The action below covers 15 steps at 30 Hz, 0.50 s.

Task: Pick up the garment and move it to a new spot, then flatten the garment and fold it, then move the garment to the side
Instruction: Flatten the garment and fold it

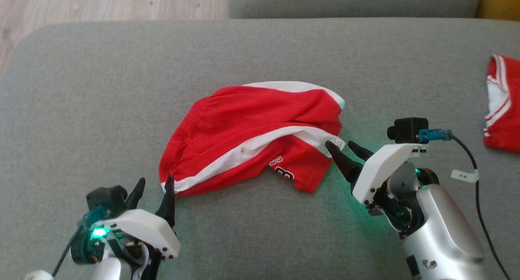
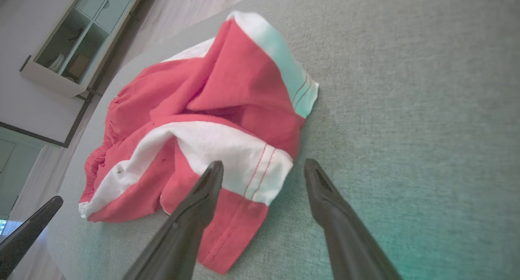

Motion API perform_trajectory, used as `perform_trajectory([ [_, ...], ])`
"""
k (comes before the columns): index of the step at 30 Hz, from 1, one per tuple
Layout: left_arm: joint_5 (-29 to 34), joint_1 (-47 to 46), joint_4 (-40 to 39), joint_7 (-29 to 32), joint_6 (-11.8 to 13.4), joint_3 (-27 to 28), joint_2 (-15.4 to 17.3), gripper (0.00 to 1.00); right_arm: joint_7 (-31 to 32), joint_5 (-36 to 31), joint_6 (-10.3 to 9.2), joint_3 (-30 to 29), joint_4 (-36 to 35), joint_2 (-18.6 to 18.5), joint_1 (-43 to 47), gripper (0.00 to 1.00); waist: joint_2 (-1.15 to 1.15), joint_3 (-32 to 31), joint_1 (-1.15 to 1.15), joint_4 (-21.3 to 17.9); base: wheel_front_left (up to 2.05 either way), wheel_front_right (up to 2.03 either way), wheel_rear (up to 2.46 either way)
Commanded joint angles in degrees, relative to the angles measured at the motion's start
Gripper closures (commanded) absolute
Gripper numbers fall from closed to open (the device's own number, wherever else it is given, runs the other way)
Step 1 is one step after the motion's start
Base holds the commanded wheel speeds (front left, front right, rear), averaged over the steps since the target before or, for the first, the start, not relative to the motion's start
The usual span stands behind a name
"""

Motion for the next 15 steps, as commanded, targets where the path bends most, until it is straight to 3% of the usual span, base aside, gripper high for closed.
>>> perform_trajectory([
  [1,-0.28,-1.63,-2.16,0.24,0.15,1.9,0.74,0.0,0.04,0.64,0.43,1.13,-1.51,-0.08,-1.92,0.0,0.0,0.75,-0.02,0.65,0.0,0.0,0.0],
  [15,-5.49,0.26,-3.02,1.87,-1.55,2.05,0.67,0.0,-0.78,6.34,0.43,4.23,-1.04,-0.08,-1.42,0.0,0.0,2.86,-0.02,0.71,0.0,0.0,0.0],
])
